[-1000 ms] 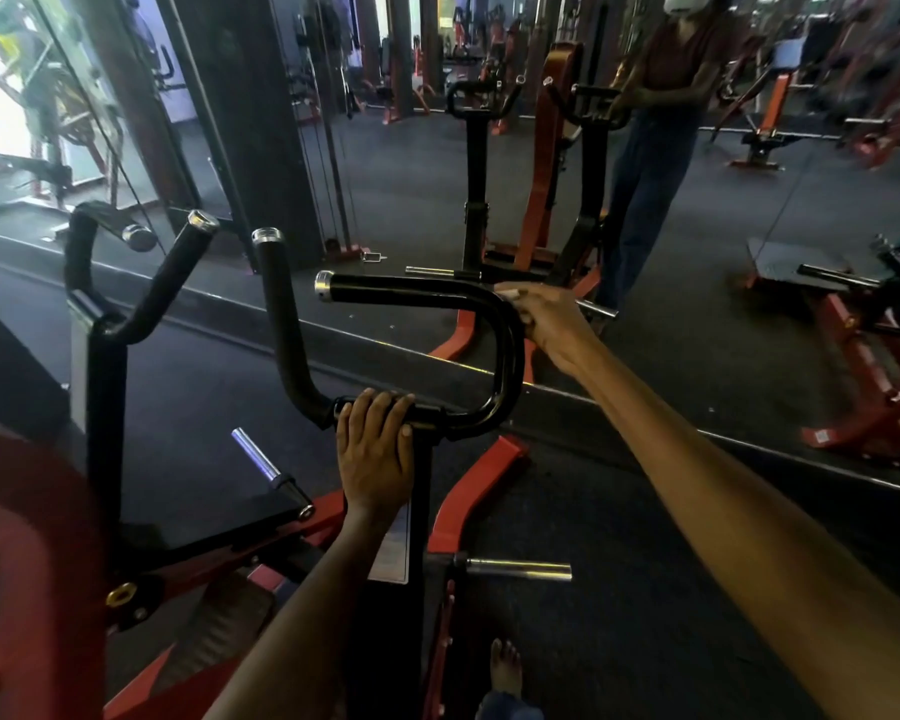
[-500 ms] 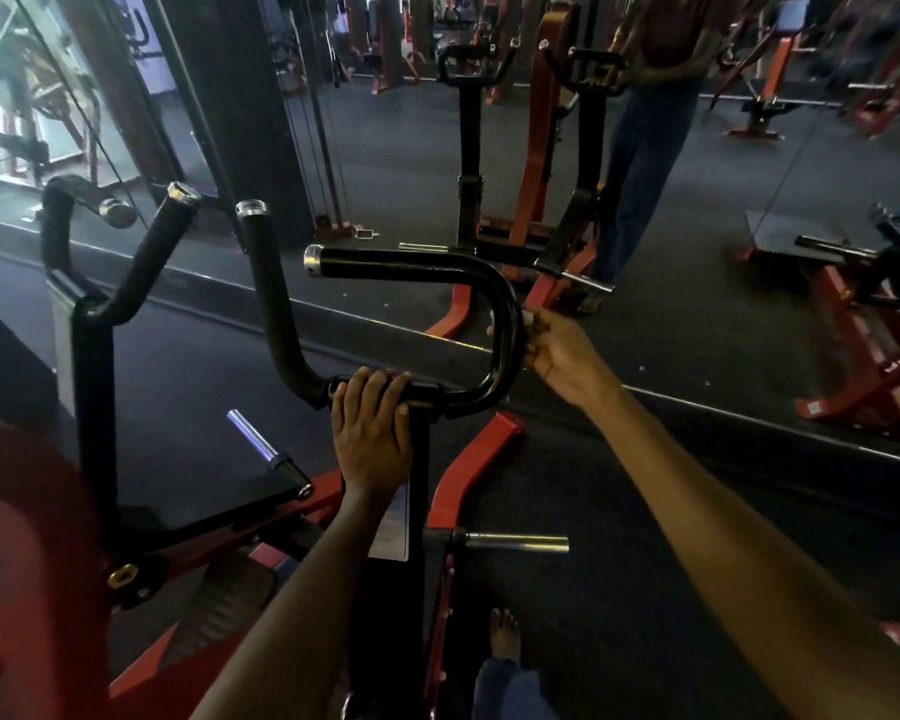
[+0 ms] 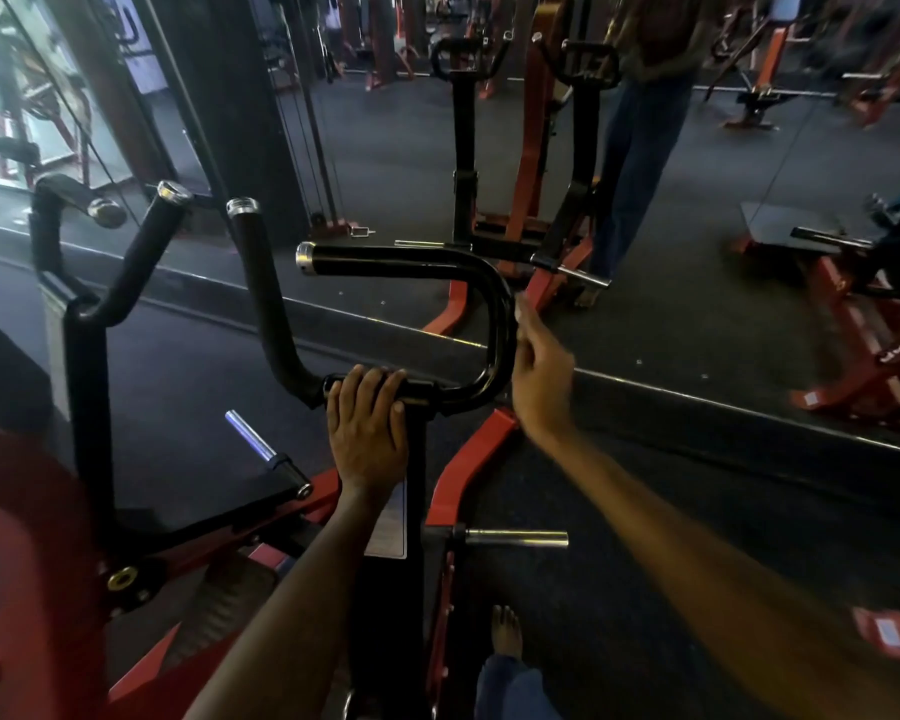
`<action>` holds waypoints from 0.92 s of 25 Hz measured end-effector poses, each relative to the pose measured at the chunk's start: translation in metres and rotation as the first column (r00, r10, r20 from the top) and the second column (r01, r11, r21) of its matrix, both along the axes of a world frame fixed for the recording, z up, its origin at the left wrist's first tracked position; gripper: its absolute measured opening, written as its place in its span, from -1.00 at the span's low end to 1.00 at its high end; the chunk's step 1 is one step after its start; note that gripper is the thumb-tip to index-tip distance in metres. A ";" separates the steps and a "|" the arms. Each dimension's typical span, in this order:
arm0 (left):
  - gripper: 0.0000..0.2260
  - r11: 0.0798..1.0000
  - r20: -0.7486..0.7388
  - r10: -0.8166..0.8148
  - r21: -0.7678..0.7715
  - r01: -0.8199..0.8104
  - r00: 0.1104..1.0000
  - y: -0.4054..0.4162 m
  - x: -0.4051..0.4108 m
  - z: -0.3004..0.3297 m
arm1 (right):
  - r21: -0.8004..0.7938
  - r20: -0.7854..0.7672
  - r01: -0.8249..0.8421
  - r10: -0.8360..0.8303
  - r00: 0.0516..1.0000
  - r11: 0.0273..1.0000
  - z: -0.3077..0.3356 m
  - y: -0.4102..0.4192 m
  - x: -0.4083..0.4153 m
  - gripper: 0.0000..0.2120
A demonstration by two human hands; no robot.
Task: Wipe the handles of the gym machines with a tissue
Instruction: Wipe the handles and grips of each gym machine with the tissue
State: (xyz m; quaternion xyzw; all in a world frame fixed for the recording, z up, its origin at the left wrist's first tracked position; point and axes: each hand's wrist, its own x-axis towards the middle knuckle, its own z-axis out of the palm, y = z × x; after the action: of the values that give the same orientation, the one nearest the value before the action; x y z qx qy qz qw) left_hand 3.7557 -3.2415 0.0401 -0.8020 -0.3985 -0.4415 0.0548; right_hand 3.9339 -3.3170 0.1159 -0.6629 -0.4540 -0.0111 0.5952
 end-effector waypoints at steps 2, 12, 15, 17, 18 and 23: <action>-0.63 1.000 -0.005 -0.003 -0.004 0.003 1.000 -0.001 0.000 -0.002 | 0.010 -0.143 0.080 -0.078 0.987 0.997 -0.034 -0.021 -0.037 -0.60; -0.65 1.000 0.003 -0.010 -0.007 0.010 1.000 -0.002 0.001 -0.001 | 0.014 0.325 -0.094 0.084 0.942 0.995 -0.019 -0.005 0.007 -0.59; -0.64 1.000 0.006 -0.012 0.003 0.012 1.000 0.000 0.001 0.001 | -0.150 0.635 -0.163 0.222 0.740 0.975 -0.055 -0.033 0.020 -0.49; -0.64 1.000 0.011 -0.006 0.003 0.006 1.000 0.003 0.004 0.005 | -0.191 0.777 -0.146 0.241 0.582 0.971 -0.035 -0.020 0.043 -0.56; -0.64 1.000 0.013 -0.004 0.000 0.004 1.000 0.003 0.004 0.005 | -0.217 0.773 -0.116 0.244 0.586 0.969 -0.017 -0.013 0.050 -0.60; -0.65 1.000 0.013 -0.027 -0.014 0.027 1.000 -0.002 0.000 -0.001 | -0.250 0.903 -0.138 0.282 0.324 0.959 -0.030 -0.022 0.062 -0.50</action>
State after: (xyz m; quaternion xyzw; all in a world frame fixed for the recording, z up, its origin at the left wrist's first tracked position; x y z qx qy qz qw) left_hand 3.7560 -3.2436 0.0392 -0.8049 -0.3911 -0.4445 0.0405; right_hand 3.9955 -3.3387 0.0864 -0.5107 -0.7920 -0.2790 0.1848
